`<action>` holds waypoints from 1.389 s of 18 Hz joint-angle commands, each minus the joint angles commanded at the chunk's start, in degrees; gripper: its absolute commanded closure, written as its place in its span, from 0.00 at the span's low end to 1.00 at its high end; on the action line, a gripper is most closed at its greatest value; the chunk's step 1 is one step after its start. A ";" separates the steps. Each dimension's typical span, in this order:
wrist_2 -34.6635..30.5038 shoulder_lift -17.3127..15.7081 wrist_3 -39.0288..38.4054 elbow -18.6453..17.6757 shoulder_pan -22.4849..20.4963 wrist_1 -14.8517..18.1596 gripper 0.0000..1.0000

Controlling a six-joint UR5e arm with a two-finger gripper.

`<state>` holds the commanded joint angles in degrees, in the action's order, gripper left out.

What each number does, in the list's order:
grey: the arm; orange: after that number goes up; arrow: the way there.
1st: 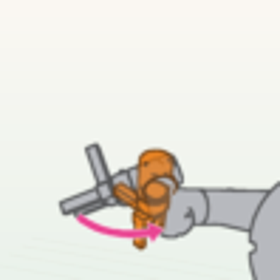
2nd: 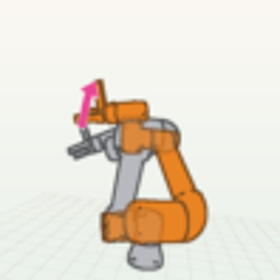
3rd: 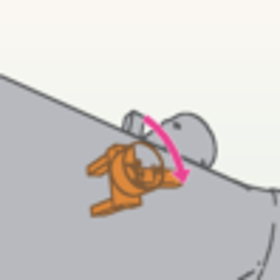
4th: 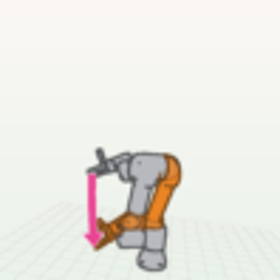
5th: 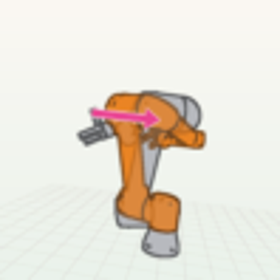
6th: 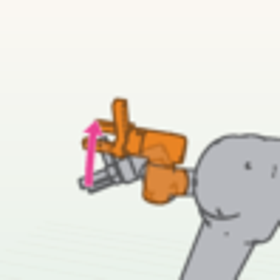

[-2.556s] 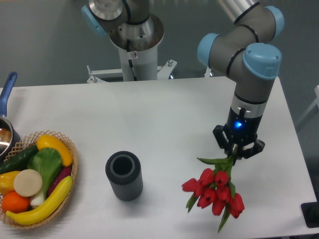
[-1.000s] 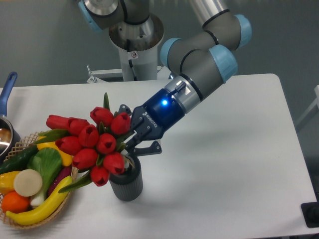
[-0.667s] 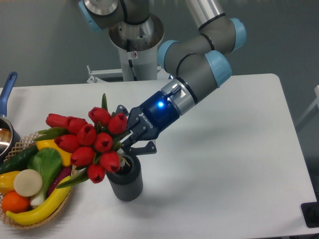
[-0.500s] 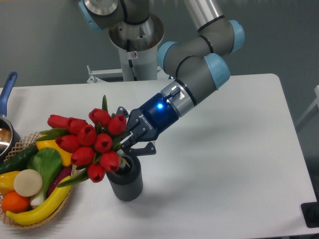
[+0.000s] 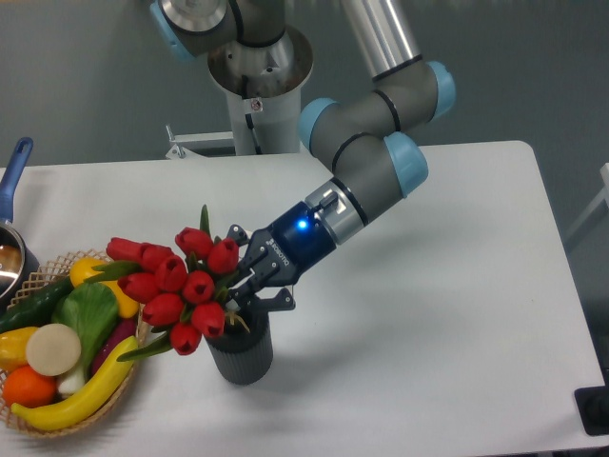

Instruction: Insert the flowers into the vase

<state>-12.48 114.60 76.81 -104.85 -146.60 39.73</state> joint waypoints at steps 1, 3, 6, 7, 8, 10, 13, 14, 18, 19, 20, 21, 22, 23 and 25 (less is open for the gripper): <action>0.00 0.18 0.36 -0.09 -0.17 0.09 0.76; 0.00 0.44 0.62 -0.53 -0.26 0.09 0.68; 0.00 0.97 1.67 -1.32 -0.62 0.09 0.55; 0.00 1.06 1.94 -1.41 -0.62 0.09 0.53; 0.00 1.41 2.20 -1.41 -0.96 0.09 0.51; 0.00 1.24 2.20 -1.76 -1.41 0.09 0.50; 0.00 0.80 2.03 -1.93 -2.20 0.09 0.42; 0.00 0.71 1.94 -2.20 -2.29 0.09 0.39; 0.00 -1.04 1.76 -3.25 -3.43 0.09 0.09; 0.00 -1.66 1.68 -3.60 -3.52 0.09 0.01; 0.00 -2.10 1.42 -3.78 -3.60 0.17 0.00; 0.00 -2.63 0.80 -3.78 -3.69 0.17 0.00; -0.09 -3.42 0.80 -3.96 -3.87 0.17 0.00; -0.09 -4.38 0.80 -4.39 -4.48 0.17 0.00; -0.35 -7.63 1.23 -7.37 -7.55 0.18 0.00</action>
<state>-12.83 106.98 78.04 -112.22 -154.15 39.90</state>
